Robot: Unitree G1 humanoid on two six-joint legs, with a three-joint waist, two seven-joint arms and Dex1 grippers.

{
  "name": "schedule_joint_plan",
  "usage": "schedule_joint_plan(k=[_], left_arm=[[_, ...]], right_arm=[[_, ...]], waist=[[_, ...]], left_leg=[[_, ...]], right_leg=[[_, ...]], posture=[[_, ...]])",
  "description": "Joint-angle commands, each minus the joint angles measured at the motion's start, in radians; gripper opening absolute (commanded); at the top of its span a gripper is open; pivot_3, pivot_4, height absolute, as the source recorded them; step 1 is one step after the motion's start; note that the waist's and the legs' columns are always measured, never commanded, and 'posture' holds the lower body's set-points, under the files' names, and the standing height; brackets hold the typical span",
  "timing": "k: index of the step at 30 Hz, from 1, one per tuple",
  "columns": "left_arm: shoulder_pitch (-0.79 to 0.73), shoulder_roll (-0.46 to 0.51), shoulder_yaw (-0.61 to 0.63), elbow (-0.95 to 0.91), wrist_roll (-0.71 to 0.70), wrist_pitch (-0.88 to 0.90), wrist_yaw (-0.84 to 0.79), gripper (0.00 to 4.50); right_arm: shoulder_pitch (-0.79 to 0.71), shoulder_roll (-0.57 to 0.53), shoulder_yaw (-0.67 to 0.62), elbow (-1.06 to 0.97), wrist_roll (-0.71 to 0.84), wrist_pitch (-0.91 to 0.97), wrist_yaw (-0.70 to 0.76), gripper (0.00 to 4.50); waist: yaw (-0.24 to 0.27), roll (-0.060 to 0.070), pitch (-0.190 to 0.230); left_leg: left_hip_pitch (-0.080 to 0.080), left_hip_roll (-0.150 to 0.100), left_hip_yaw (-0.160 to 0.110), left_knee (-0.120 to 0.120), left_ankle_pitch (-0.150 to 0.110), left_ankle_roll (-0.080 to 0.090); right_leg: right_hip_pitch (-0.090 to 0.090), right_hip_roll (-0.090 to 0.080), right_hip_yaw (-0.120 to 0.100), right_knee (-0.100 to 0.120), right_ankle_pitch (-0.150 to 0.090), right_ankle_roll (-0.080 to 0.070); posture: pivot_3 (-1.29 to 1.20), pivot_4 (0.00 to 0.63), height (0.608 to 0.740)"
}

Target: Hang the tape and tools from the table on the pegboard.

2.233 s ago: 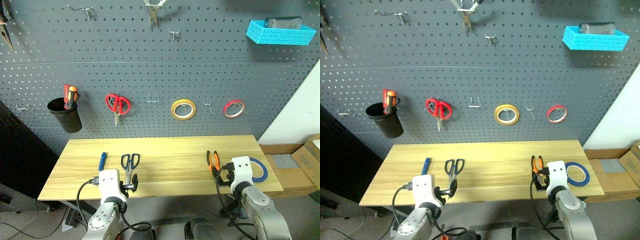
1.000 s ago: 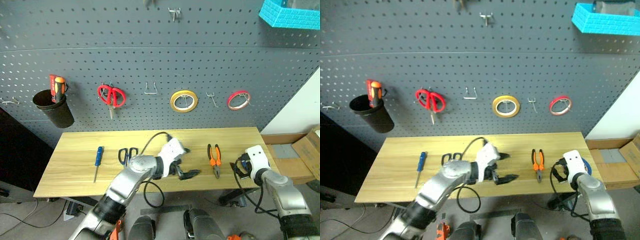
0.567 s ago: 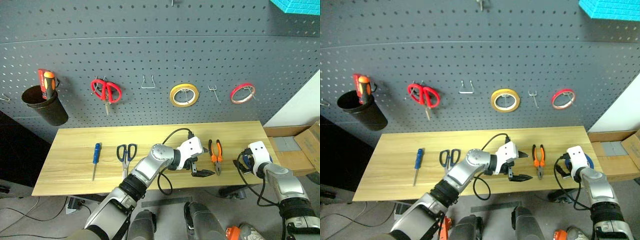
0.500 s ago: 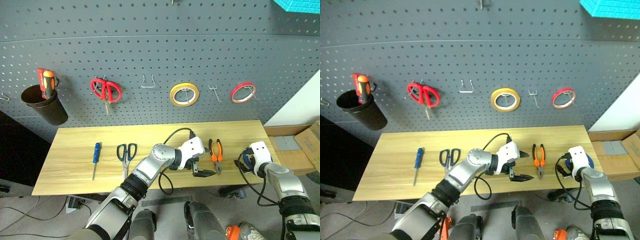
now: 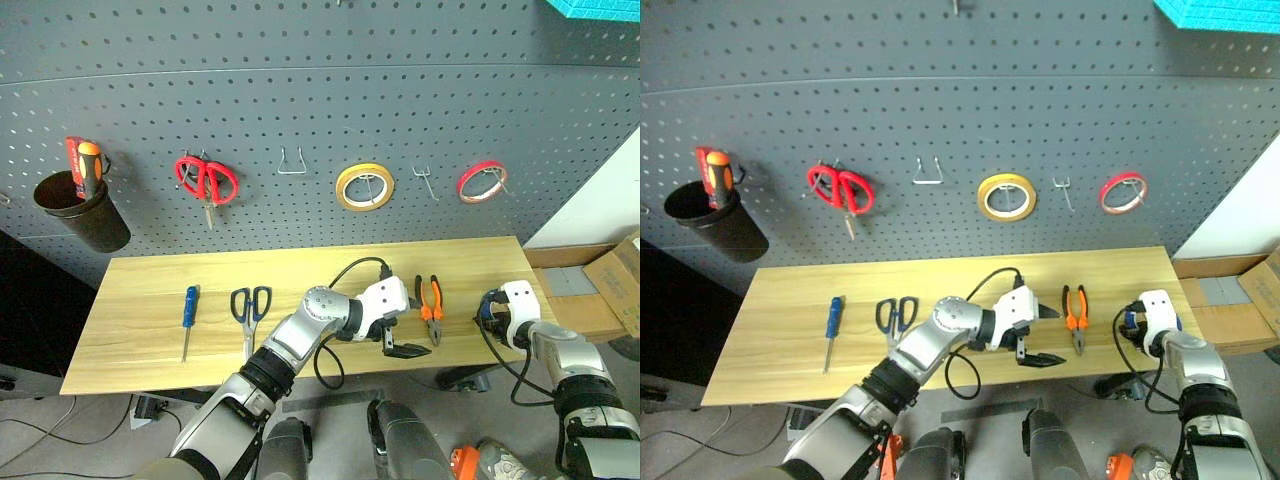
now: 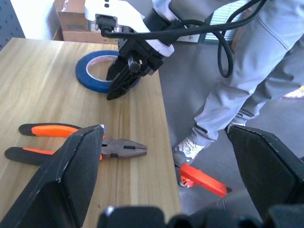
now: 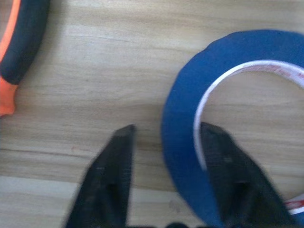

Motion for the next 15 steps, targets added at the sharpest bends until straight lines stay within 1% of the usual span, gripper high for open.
schedule_joint_plan(k=[1,2,5,6,7,11,13,15], left_arm=[[-0.025,-0.023,0.018,-0.012,-0.004,-0.010,0.001,4.50],[-0.029,-0.025,0.020,-0.004,-0.002,-0.014,0.004,4.50],[-0.032,-0.032,0.028,0.001,-0.005,-0.009,0.012,4.50],[-0.025,-0.029,0.031,-0.015,-0.010,0.000,0.011,4.50],[-0.017,-0.025,0.033,-0.030,-0.013,0.005,0.011,4.50],[0.068,0.011,0.067,-0.197,-0.060,0.090,0.021,4.50],[0.133,0.040,0.101,-0.311,-0.091,0.161,0.047,4.50],[0.204,0.051,0.159,-0.436,-0.137,0.269,0.109,4.50]], right_arm=[[-0.003,-0.012,0.019,0.040,-0.025,-0.027,0.006,0.47],[-0.003,-0.013,0.021,0.046,-0.028,-0.035,0.002,0.38],[0.017,-0.023,0.039,0.021,-0.056,-0.076,-0.024,0.38],[0.040,-0.030,0.048,-0.024,-0.072,-0.085,-0.037,0.38],[0.067,-0.033,0.055,-0.079,-0.088,-0.094,-0.052,0.38],[0.247,-0.038,0.061,-0.456,-0.128,-0.094,-0.099,0.38],[0.334,-0.026,0.056,-0.649,-0.145,-0.104,-0.127,0.38],[0.410,-0.001,0.061,-0.817,-0.151,-0.135,-0.148,0.38]], waist=[[0.000,0.000,0.000],[0.000,0.000,0.000],[0.000,0.000,0.000],[0.000,0.000,0.000],[0.001,0.001,-0.001],[0.003,0.007,-0.004],[-0.001,0.009,-0.006],[-0.009,0.011,-0.011]], left_leg=[[0.000,0.000,0.000,0.000,0.000,0.000],[0.000,0.000,0.000,0.000,0.000,0.000],[0.000,0.000,0.000,0.000,0.000,0.000],[0.000,0.000,0.001,0.000,0.000,0.000],[0.000,0.000,0.000,0.000,0.000,0.000],[-0.002,0.000,-0.001,-0.001,0.000,0.000],[-0.002,0.001,0.000,-0.001,-0.001,-0.001],[-0.007,0.002,0.000,-0.001,0.000,-0.002]], right_leg=[[0.000,0.000,0.000,0.000,0.000,0.000],[0.000,0.000,0.000,0.000,0.000,0.000],[0.000,0.000,0.000,0.000,0.000,0.001],[0.000,0.000,0.001,0.000,0.000,0.001],[0.000,0.000,0.001,0.000,0.000,0.001],[-0.004,0.000,0.001,0.000,-0.001,0.002],[-0.007,-0.001,0.002,0.001,-0.001,0.003],[-0.012,-0.001,0.004,0.003,-0.001,0.004]], posture=[[-0.06,0.257,0.740],[-0.06,0.257,0.740],[-0.07,0.239,0.740],[-0.07,0.239,0.740],[-0.08,0.225,0.740],[-0.10,0.189,0.740],[-0.11,0.165,0.740],[-0.12,0.146,0.740]])
